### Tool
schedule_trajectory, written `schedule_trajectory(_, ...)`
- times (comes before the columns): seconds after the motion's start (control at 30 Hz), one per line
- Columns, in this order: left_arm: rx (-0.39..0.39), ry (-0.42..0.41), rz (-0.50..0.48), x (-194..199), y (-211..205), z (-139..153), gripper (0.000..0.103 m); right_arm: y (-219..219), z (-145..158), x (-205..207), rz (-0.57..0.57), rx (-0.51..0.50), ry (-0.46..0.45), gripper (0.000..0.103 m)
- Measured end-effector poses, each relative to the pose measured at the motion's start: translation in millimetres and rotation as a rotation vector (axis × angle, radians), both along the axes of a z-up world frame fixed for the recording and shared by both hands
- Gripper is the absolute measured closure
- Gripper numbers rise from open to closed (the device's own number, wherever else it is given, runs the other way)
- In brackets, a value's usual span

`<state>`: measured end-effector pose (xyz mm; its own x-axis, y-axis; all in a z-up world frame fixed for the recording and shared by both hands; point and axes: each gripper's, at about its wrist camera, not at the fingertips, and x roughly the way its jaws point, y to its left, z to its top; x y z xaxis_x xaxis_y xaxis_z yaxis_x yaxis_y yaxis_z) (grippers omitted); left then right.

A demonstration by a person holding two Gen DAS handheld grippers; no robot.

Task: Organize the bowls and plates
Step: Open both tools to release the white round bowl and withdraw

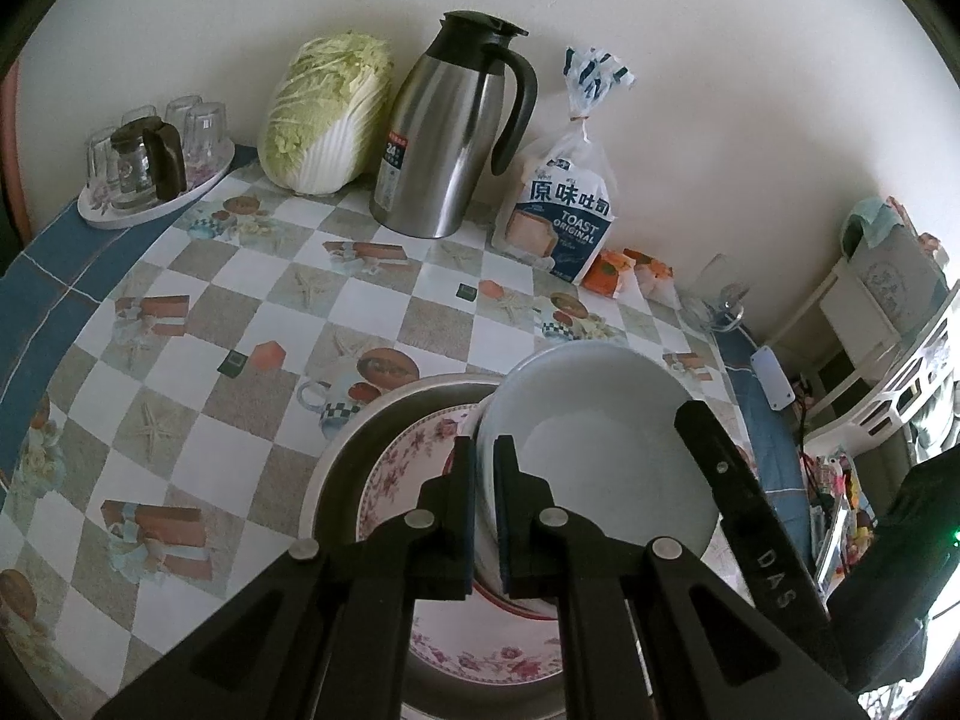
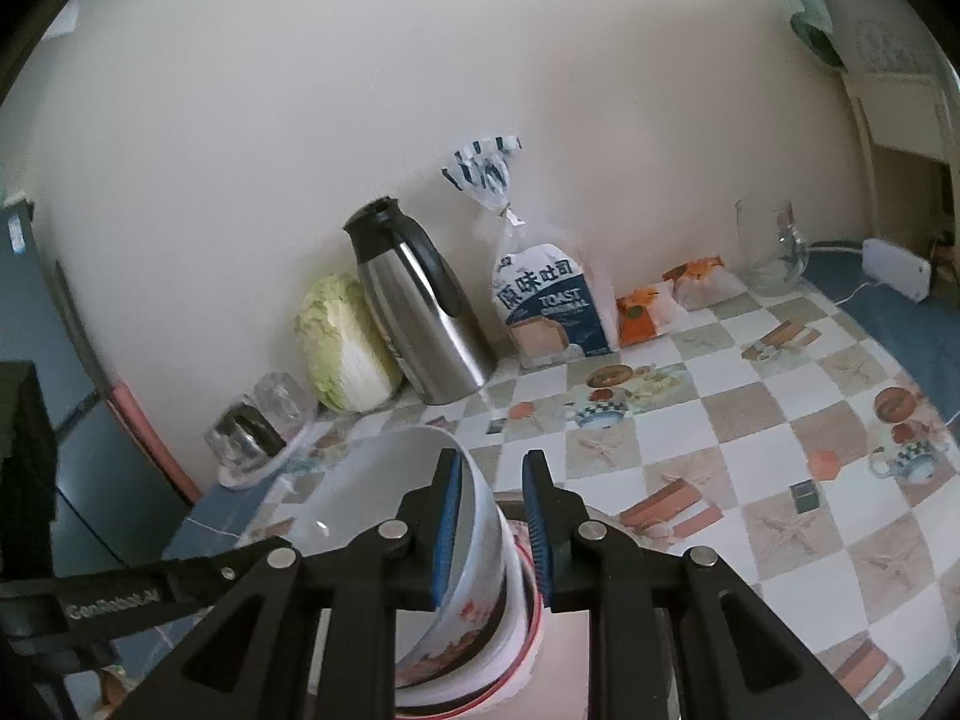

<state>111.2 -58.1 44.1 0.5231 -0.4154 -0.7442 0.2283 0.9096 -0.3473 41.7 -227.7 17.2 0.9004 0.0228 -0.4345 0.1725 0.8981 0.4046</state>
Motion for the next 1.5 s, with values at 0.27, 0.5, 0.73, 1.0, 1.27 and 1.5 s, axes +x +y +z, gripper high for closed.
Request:
schedule_trajectory(0.27,-0.013,-0.005,0.005,-1.7,2.0,4.7,0.097,-2.3,0.4,0.8,0.021,0.036,-0.005,0.092)
schedule_trajectory(0.5,-0.008,-0.007,0.015,-2.9,4.1,7.4,0.074,-1.9,1.4,1.7,0.016,0.026,0.023,0.091)
schedule_trajectory(0.73,0.009,-0.033,0.032,-7.8,7.7,16.5,0.048,8.9,8.5,1.3,0.022,-0.045,0.065,0.086)
schedule_trajectory(1.0,0.063,-0.058,0.070,-14.8,18.8,23.5,0.017,20.8,24.4,-10.5,0.036,-0.086,0.065,0.054)
schedule_trajectory(1.27,0.165,-0.127,0.096,-39.9,39.9,23.3,0.011,23.7,28.6,-42.1,0.021,-0.119,0.119,0.020)
schedule_trajectory(1.5,0.275,-0.139,0.078,-68.7,47.9,10.8,0.011,17.5,12.4,-78.0,-0.001,-0.133,0.231,0.003)
